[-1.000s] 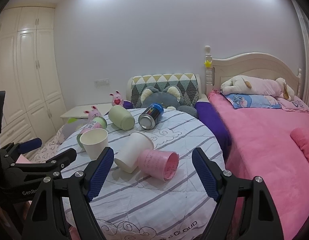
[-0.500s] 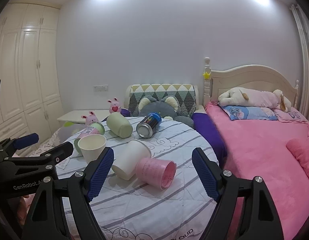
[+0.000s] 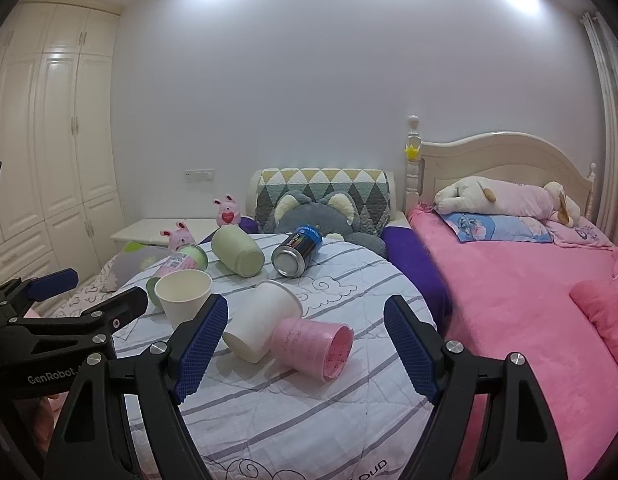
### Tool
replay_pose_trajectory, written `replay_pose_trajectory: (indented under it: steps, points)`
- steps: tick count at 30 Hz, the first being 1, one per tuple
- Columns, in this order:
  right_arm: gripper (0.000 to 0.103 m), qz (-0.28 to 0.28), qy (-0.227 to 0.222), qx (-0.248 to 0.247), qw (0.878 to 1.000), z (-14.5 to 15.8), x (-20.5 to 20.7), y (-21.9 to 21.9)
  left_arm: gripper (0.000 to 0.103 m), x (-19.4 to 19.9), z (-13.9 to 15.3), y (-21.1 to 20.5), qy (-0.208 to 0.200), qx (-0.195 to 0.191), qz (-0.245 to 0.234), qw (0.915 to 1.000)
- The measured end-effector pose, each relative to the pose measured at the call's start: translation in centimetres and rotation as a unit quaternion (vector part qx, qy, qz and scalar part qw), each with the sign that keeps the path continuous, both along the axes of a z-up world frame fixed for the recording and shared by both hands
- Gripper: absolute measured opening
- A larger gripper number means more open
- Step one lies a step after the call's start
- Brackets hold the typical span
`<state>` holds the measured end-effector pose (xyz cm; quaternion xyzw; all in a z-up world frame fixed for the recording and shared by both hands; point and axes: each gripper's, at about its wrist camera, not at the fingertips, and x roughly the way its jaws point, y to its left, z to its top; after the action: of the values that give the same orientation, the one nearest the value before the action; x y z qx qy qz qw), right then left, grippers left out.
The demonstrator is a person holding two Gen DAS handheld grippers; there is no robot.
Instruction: Flip cup upright
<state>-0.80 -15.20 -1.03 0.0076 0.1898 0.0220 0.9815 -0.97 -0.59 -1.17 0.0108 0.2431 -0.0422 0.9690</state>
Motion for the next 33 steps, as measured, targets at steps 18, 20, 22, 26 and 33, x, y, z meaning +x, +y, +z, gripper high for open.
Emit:
replay_pose_trajectory:
  steps: [18,20,22,26,33]
  points:
    - [0.082,-0.02,-0.009,0.003,1.0,1.3,-0.7,0.0,0.103,-0.1,0.3,1.0,-0.001,0.007,0.004,1.0]
    - [0.082,-0.022,-0.011,0.002,1.0,1.5,-0.7,0.1,0.103,-0.2,0.5,1.1,-0.003,0.006,0.002,1.0]
    - [0.082,-0.023,-0.012,0.001,1.0,1.6,-0.7,0.3,0.103,-0.4,0.6,1.3,-0.004,0.006,0.002,1.0]
    - [0.082,-0.023,-0.018,-0.001,1.0,2.2,-0.8,0.5,0.103,-0.5,0.8,1.2,-0.004,0.006,-0.001,1.0]
    - [0.082,-0.022,-0.023,-0.003,0.999,2.7,-0.7,0.6,0.103,-0.9,1.4,1.3,-0.011,0.009,0.0,0.9999]
